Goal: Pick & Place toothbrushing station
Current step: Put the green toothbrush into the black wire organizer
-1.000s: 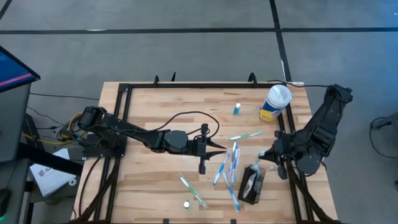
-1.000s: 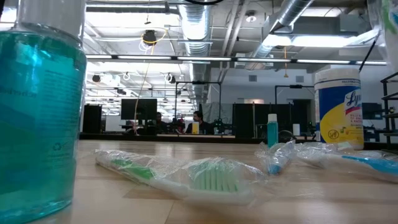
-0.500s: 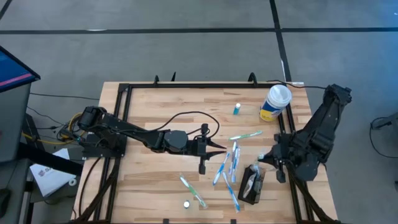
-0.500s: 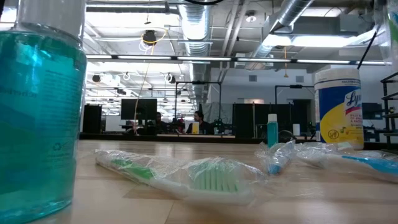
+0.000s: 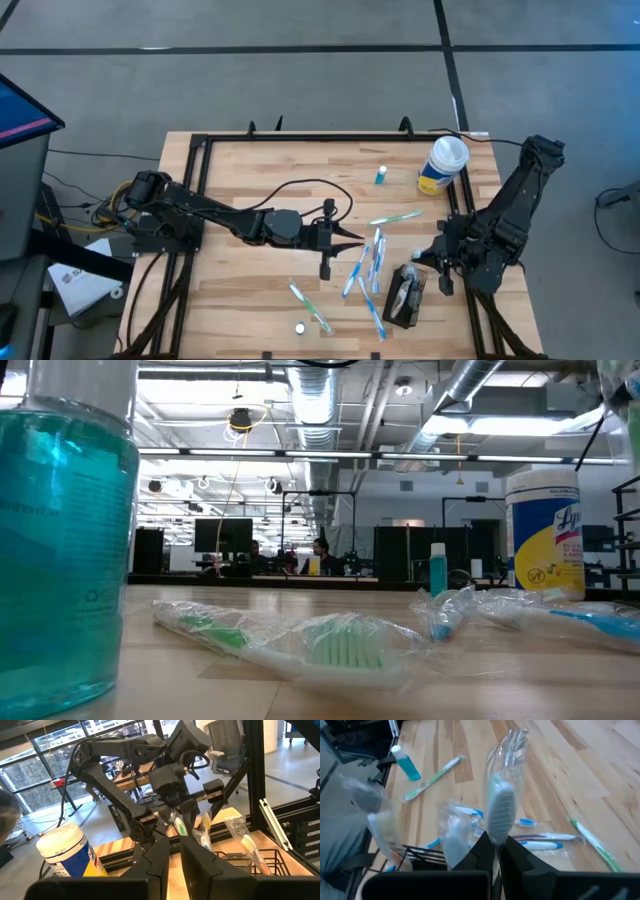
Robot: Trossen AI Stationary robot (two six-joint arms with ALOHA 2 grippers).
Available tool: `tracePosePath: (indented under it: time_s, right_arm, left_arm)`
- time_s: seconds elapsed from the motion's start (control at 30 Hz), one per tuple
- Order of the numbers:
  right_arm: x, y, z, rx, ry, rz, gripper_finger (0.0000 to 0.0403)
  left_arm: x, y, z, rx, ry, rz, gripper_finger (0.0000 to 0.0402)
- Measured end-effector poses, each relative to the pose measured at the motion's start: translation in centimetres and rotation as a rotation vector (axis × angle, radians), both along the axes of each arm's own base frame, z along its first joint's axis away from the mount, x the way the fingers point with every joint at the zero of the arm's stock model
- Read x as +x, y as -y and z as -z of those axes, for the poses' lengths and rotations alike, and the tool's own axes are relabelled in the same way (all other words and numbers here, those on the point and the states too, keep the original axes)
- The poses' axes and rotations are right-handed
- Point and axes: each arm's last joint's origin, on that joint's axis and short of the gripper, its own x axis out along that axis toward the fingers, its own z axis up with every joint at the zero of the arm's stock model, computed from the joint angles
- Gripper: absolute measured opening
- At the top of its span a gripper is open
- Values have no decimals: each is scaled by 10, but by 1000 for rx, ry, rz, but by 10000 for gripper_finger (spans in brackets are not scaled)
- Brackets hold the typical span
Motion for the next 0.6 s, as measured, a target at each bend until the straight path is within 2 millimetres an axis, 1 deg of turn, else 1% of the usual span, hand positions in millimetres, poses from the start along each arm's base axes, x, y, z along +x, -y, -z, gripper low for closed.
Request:
tracePosePath:
  time_s: [0.27,0.47,0.6]
  right_arm:
    - [0,-2,14,28,-4,-14,2]
    - [1,-2,15,34,1,-14,3]
    - [1,-2,14,39,4,-14,20]
  left_arm:
    - [0,0,0,0,0,0,40]
    - [0,0,0,-1,0,0,40]
    - [0,0,0,-2,0,1,40]
